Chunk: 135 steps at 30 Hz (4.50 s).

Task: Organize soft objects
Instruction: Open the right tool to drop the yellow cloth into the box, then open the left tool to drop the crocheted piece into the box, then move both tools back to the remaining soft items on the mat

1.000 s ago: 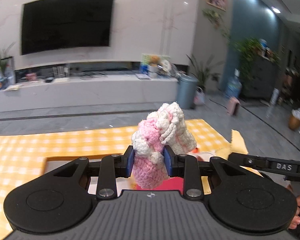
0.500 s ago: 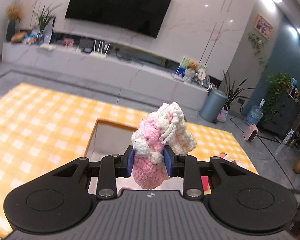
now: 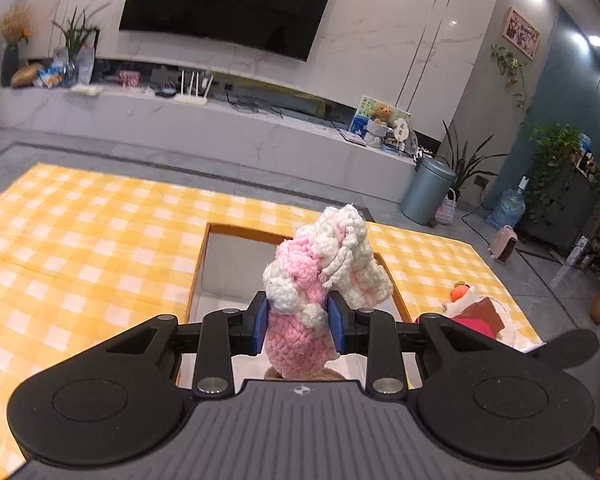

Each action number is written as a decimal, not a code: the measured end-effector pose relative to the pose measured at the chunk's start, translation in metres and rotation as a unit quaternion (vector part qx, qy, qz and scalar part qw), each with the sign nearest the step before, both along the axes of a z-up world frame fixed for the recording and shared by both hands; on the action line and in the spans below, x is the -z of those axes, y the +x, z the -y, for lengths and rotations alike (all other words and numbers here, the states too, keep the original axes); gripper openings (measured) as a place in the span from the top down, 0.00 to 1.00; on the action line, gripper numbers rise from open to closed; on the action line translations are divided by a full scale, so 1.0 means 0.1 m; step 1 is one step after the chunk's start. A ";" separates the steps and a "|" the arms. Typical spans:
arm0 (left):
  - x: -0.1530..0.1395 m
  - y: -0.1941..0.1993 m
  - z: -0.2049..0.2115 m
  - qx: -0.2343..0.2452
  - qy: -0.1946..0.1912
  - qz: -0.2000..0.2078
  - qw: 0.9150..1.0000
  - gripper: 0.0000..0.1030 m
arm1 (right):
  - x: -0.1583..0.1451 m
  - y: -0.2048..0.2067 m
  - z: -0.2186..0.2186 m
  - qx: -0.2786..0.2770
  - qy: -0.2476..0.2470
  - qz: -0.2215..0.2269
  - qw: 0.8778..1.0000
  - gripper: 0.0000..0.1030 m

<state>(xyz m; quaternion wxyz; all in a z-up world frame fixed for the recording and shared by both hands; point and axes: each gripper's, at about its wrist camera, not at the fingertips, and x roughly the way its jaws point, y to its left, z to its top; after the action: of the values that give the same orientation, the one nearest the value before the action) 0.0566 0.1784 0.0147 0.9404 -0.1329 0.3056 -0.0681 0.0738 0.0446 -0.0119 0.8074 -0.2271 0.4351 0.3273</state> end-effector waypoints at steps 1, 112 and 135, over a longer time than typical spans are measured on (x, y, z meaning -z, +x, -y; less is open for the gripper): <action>0.02 0.02 -0.01 0.003 -0.007 -0.005 1.000 0.66 | 0.03 0.01 -0.06 -0.004 -0.027 0.006 1.000 0.96; -0.33 -0.03 1.87 0.055 0.149 0.059 0.986 0.00 | 0.06 -0.21 3.29 0.490 0.201 0.130 0.838 0.10; 0.50 0.64 3.51 0.230 0.307 0.037 0.923 0.00 | 0.76 -0.01 3.90 0.575 0.238 0.041 0.782 0.10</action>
<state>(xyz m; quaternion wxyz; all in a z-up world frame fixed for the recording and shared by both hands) 0.1203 -0.1727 -0.0351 0.9044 0.2384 0.2985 -0.1901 0.0730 -0.3459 -0.0875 0.8915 0.2513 0.3593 -0.1137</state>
